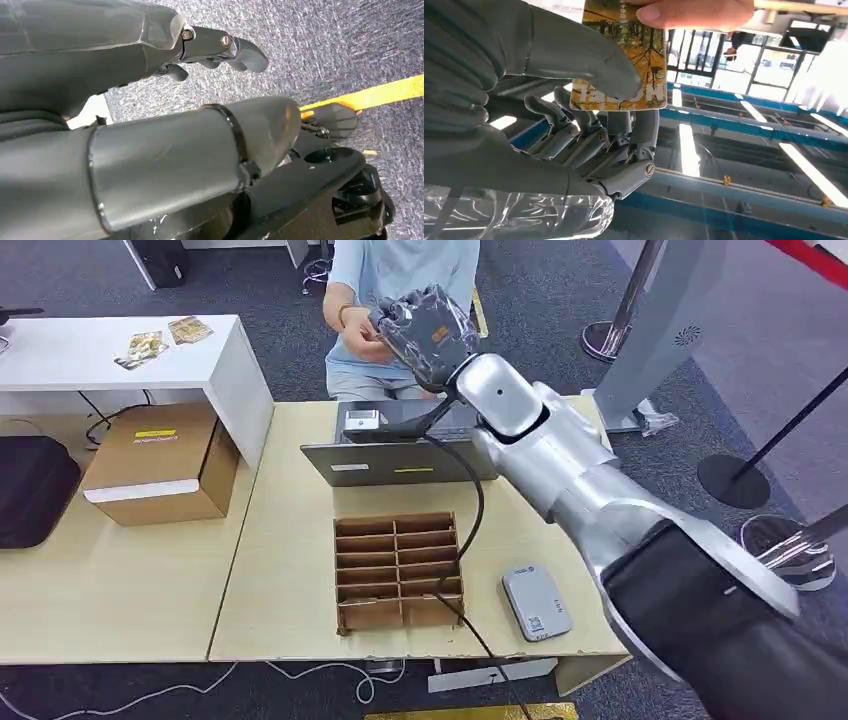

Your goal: Pass the card to the sensor for recognition and then transmit it.

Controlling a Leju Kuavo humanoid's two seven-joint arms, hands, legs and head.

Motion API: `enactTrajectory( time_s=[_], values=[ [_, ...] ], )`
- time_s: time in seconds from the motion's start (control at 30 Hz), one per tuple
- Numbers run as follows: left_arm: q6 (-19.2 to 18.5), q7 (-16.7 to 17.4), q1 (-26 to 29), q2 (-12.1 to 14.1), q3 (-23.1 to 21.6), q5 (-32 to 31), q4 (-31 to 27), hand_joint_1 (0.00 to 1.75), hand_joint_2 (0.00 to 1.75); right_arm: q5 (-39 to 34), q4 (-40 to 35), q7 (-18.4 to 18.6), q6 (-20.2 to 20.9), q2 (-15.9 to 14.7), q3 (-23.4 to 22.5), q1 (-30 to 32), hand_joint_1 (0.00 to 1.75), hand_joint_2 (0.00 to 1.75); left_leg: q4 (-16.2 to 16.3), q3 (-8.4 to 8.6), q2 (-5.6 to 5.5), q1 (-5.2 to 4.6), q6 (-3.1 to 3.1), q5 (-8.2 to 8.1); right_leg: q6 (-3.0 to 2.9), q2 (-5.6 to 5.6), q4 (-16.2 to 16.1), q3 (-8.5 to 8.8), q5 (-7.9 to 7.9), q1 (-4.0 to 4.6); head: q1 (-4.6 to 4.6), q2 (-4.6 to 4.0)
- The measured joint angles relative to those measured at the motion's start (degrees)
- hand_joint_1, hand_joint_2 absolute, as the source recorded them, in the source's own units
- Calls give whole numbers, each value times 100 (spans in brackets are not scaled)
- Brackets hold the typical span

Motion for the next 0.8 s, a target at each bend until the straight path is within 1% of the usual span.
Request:
enactTrajectory(
  time_s=[0.1, 0.13, 0.2, 0.23, 0.27, 0.3, 0.6, 0.8],
  values=[
    [9, 0, 0, 0, 0, 2, 0, 0, 0, -101, 2, -90, 24, 31, -157, 2, 175, 175, 0, 0, 0, 0, 0, 0, 0, 0, 0, 0, 0, 0, 2, 0],
    [9, 0, 0, 0, 0, 2, 0, 0, 0, -142, 7, -122, 33, 42, -197, 3, 157, 175, 0, 0, 0, 0, 0, 0, 0, 0, 0, 0, 0, 0, 2, 2],
    [13, 0, 0, 0, 0, 4, 0, 0, 0, -225, 9, -173, 42, 59, -306, 13, 148, 175, 0, -1, 0, 0, 0, 0, 0, 0, 0, 0, 0, 0, 2, 2],
    [15, 0, -1, 0, 0, 4, 0, 0, 0, -245, 11, -190, 46, 65, -358, 17, 120, 175, 0, -1, 0, 0, 0, 0, 0, 0, 0, 0, 0, 0, 0, 0],
    [15, 0, -1, 0, 0, 4, 0, 0, 0, -266, 13, -209, 48, 74, -399, 19, 42, 175, 0, 0, 0, 0, 0, 0, 0, 0, 0, 0, 0, 0, 2, 0],
    [17, 0, -1, 0, 0, 4, 0, 0, 0, -290, 17, -229, 50, 76, -441, 22, 0, 175, 0, -1, 0, -1, 0, 0, 0, 0, 0, 0, 0, 0, 0, 0],
    [24, 0, 0, 0, 0, 26, 0, 0, 0, -479, 31, -304, 140, 140, -743, 36, 0, 175, 0, 0, 0, 0, 0, 0, 0, 0, 0, -1, 0, 0, 0, 2],
    [33, -2, 2, 0, 0, 52, 0, 0, 0, -522, 39, -363, 122, 155, -935, 36, 0, 175, 0, -1, 0, 0, -1, 1, 0, 0, 0, -1, 0, 0, 0, 2]
  ],
)
